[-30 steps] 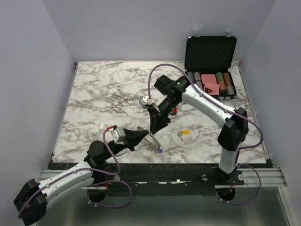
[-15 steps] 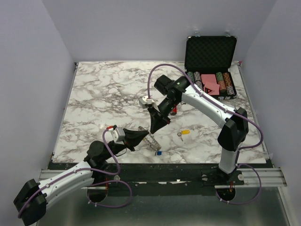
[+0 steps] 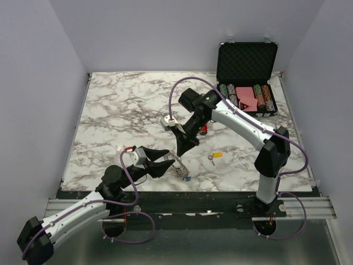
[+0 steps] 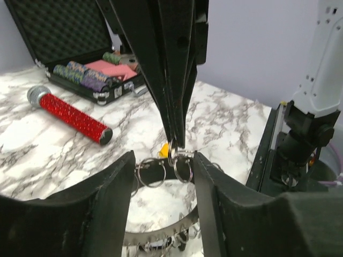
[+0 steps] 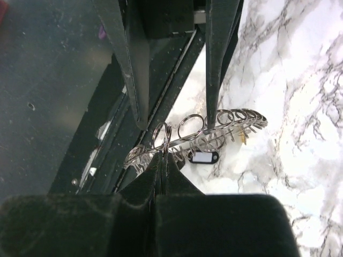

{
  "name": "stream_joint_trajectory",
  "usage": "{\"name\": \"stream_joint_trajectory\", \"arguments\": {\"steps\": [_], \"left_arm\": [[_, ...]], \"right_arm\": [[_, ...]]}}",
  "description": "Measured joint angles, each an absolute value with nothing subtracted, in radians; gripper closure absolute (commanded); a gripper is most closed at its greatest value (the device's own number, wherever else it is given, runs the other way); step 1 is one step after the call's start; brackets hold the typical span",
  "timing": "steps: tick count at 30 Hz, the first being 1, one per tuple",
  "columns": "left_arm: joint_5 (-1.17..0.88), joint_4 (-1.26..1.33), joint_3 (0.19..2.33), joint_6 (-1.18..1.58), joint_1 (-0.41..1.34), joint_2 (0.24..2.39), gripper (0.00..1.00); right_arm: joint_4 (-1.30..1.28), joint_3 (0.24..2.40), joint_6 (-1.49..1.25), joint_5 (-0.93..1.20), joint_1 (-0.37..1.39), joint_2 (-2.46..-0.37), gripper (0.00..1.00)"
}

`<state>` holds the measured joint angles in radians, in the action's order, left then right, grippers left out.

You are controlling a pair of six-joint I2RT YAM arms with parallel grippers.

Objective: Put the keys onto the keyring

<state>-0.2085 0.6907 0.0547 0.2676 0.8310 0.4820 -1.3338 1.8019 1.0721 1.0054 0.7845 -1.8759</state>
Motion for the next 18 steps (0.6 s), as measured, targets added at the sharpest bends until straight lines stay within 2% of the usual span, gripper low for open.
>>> {"name": "stream_joint_trajectory", "arguments": {"steps": [6, 12, 18], "left_arm": [[-0.201, 0.538, 0.072, 0.294, 0.831, 0.434, 0.39], [-0.200, 0.506, 0.092, 0.301, 0.831, 0.446, 0.41], [-0.202, 0.533, 0.093, 0.292, 0.831, 0.532, 0.53]], "right_arm": [[-1.334, 1.802, 1.066, 0.923, 0.795, -1.876, 1.00], [-1.335, 1.802, 1.061, 0.853, 0.823, -1.876, 1.00], [-1.335, 1.802, 1.053, 0.827, 0.838, -1.876, 1.00]]}}
